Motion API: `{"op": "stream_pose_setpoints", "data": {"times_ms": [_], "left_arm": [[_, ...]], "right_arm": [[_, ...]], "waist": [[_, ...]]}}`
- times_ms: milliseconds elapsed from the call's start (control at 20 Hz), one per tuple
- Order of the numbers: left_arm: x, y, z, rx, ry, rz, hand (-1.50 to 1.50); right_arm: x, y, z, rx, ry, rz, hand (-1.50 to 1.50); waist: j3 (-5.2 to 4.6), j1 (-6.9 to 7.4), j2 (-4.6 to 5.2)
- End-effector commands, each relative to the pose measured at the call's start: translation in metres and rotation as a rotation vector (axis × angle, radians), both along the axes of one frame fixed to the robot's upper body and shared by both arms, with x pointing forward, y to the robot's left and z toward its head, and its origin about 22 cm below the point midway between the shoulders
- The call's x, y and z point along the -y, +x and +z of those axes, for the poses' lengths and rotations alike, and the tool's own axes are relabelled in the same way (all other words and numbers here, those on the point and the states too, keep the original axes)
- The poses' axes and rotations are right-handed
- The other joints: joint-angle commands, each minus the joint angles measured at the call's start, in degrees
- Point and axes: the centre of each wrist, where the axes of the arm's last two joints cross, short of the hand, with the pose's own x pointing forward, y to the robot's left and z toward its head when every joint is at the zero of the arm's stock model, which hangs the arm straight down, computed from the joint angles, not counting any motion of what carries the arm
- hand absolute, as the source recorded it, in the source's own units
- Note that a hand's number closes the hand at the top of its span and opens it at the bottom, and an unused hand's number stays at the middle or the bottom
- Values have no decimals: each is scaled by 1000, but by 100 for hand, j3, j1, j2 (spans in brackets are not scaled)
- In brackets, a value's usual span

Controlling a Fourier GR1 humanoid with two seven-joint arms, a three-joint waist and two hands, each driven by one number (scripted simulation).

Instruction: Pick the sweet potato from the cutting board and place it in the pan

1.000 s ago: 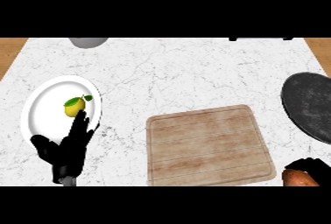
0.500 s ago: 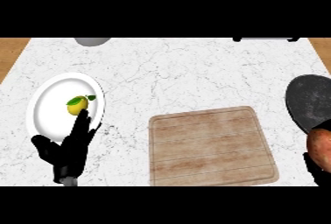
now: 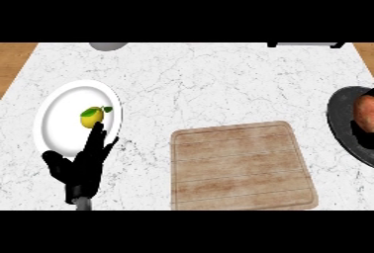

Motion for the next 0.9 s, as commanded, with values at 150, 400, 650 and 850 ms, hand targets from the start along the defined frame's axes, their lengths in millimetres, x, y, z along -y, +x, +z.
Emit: {"op": "stream_pose_setpoints", "data": {"times_ms": [150, 400, 650, 850], "left_arm": [[-1, 0, -8, -59, 7, 3, 0], [-7, 16, 12, -24, -11, -24, 0], [8, 2, -9, -59, 7, -23, 0], [-7, 25, 13, -27, 1, -30, 0]], "right_arm": [[37, 53, -41, -28, 67, -24, 150], [63, 64, -42, -6, -101, -183, 150], [71, 75, -60, -254, 6, -74, -150], [68, 85, -59, -148, 38, -53, -150]], "waist": [[-25, 87, 67], [-18, 224, 133], [-11, 276, 141], [1, 292, 176]]}}
